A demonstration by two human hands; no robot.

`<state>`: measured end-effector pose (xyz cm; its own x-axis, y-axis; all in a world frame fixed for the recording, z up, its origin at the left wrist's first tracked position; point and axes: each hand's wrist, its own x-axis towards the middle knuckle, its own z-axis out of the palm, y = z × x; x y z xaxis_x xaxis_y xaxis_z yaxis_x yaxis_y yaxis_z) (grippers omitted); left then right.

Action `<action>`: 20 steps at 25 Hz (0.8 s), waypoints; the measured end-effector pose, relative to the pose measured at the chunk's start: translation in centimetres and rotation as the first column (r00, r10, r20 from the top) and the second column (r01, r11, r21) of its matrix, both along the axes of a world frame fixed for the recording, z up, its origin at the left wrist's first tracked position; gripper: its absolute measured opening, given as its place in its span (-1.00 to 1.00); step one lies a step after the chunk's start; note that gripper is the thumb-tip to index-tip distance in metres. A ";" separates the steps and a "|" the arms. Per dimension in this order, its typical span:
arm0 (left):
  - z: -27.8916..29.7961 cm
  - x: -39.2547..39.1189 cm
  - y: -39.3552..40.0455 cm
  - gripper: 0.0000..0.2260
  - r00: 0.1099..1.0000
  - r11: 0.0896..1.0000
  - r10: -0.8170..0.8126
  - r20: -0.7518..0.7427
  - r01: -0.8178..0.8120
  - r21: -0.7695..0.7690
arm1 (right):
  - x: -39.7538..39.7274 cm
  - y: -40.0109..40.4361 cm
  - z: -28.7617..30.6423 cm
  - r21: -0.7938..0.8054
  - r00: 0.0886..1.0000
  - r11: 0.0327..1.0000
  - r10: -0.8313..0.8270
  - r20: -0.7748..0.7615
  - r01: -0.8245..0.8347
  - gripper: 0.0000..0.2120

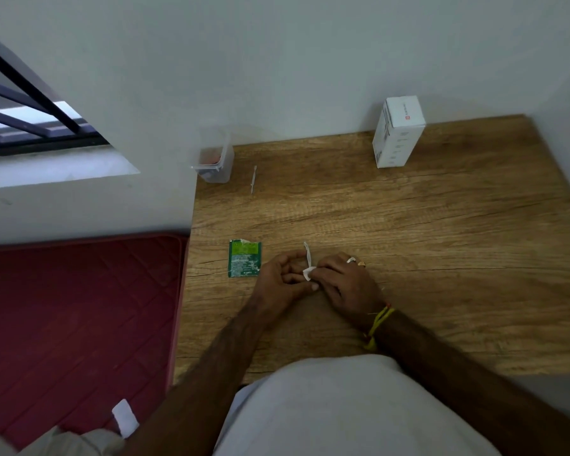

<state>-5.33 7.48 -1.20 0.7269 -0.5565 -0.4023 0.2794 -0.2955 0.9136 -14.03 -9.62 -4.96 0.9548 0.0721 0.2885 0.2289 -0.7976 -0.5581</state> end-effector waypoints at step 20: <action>1.0 0.5 -3.1 -0.89 0.949 0.937 0.290 -0.125 -0.255 0.238 | -0.3 0.1 0.3 -0.125 0.989 0.992 0.039 0.143 -0.021 -0.80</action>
